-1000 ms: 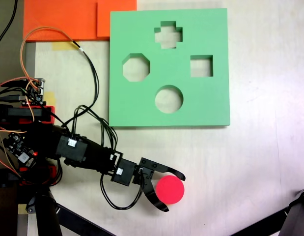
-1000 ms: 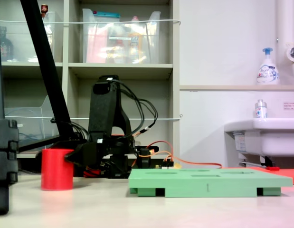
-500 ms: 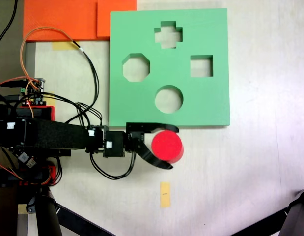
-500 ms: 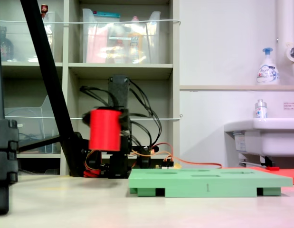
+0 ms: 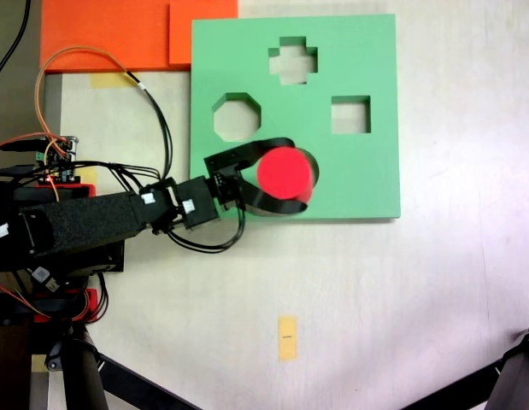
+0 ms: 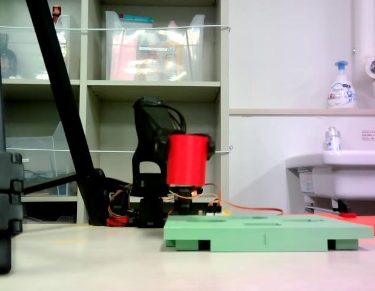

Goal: Put the cylinder block into the corresponding hole

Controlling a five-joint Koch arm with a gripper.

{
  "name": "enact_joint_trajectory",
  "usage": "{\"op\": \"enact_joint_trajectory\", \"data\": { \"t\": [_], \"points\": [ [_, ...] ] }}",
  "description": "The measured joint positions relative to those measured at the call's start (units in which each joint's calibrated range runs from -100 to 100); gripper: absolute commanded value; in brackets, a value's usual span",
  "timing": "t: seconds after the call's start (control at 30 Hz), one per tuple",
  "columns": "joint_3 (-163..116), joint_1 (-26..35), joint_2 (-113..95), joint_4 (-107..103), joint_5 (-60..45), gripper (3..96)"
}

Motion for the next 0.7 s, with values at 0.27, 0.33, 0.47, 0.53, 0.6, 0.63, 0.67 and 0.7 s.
{"op": "enact_joint_trajectory", "data": {
  "t": [0.27,0.33,0.47,0.53,0.6,0.63,0.67,0.7],
  "points": [
    [1.76,1.56,12.18,-0.10,0.00,40.0],
    [1.76,1.81,14.23,-0.10,0.00,40.0],
    [2.06,2.00,17.78,-0.10,0.00,40.0],
    [3.04,2.00,19.29,-0.10,0.00,40.0],
    [4.70,2.00,20.66,-0.10,0.00,40.0],
    [5.19,2.00,21.61,-0.10,0.00,40.0],
    [5.49,2.00,22.57,-0.10,0.00,40.0],
    [5.68,2.05,23.39,-0.10,0.00,40.0]
  ]
}}
